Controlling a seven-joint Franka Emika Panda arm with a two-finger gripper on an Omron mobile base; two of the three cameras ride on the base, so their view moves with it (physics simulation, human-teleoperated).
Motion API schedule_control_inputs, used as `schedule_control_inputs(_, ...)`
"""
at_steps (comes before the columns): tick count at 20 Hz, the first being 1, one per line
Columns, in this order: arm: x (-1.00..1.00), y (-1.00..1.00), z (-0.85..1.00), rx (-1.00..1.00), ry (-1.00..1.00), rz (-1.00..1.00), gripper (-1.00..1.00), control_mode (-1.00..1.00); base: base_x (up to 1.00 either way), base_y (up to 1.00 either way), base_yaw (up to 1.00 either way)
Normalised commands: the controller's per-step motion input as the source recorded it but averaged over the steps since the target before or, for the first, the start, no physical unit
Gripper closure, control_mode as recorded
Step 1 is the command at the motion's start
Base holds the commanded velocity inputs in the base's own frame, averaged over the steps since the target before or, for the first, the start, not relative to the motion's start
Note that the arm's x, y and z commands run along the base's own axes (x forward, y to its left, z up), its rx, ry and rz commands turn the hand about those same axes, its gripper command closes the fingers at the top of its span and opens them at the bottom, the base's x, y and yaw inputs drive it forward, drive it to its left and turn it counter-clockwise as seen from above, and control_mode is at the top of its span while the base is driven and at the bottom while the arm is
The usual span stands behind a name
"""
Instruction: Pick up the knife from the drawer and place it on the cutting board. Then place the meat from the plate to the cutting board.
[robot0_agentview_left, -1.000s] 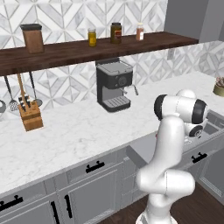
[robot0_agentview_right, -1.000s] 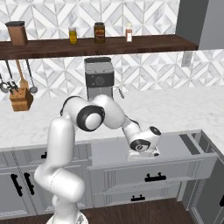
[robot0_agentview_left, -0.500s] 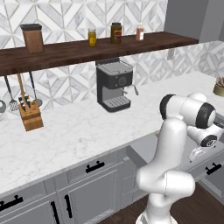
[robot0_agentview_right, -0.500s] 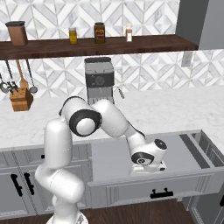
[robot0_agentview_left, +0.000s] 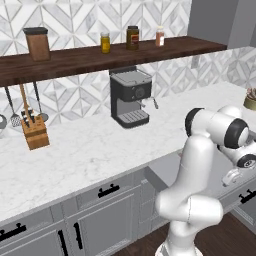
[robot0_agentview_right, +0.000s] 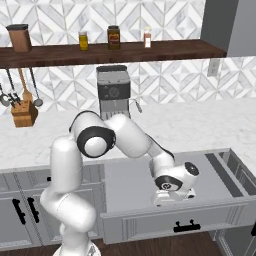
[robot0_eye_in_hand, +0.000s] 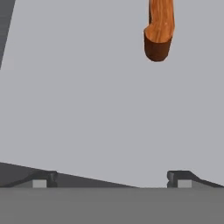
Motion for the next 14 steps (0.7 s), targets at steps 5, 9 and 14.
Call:
schedule_control_inputs(5, 0.06, 0.3, 0.99, -0.07, -0.03, 0.12, -1.0, -1.0, 0.0, 0.0, 0.0)
schedule_control_inputs(9, 0.34, 0.59, 0.53, -0.1, -0.02, 0.0, -1.0, -1.0, 0.0, 0.0, 0.0)
schedule_control_inputs(14, 0.48, 0.6, 0.0, -0.09, 0.0, -0.03, -1.0, -1.0, 0.0, 0.0, 0.0)
